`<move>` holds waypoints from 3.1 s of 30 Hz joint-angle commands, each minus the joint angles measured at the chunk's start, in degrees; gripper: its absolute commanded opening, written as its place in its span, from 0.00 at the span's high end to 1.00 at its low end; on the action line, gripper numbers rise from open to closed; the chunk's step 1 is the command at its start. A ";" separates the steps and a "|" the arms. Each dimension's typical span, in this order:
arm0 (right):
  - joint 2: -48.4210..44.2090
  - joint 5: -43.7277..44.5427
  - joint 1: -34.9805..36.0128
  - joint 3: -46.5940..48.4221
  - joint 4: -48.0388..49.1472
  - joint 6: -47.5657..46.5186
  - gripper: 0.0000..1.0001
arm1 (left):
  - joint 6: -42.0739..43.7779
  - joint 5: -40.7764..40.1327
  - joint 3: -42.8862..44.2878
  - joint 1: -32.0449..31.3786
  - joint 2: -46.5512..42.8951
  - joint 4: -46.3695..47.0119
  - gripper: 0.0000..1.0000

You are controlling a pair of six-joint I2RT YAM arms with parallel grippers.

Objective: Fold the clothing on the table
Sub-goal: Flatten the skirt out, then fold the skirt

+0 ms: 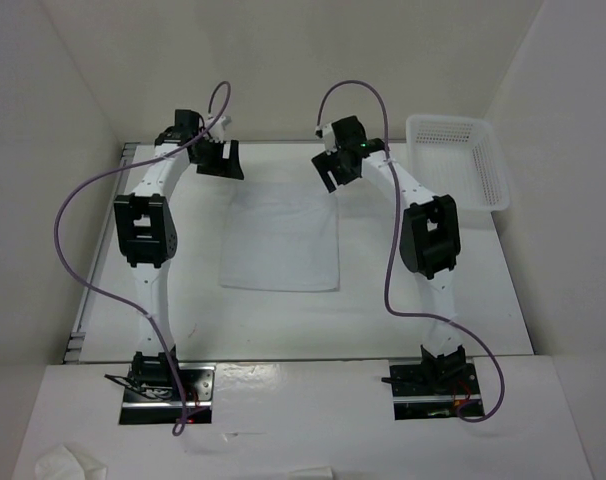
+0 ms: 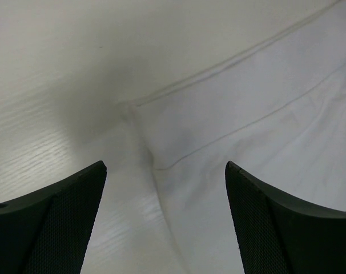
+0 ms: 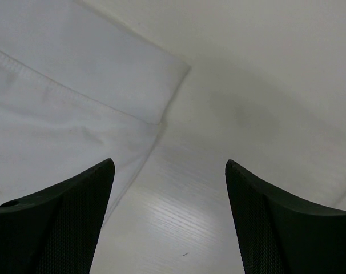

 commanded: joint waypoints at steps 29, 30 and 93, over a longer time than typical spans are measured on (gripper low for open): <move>7.39 -8.24 -4.35 11.38 -2.91 2.38 0.21 | 1.96 -7.74 40.56 -3.20 24.23 -28.62 0.23; 7.91 -8.76 -4.35 11.38 -2.91 2.38 0.21 | 1.96 -7.74 40.56 -3.20 24.23 -28.62 0.25; 27.25 -18.08 -4.35 34.50 -12.32 2.38 0.64 | 3.01 -6.77 42.84 -3.20 27.57 -29.67 0.75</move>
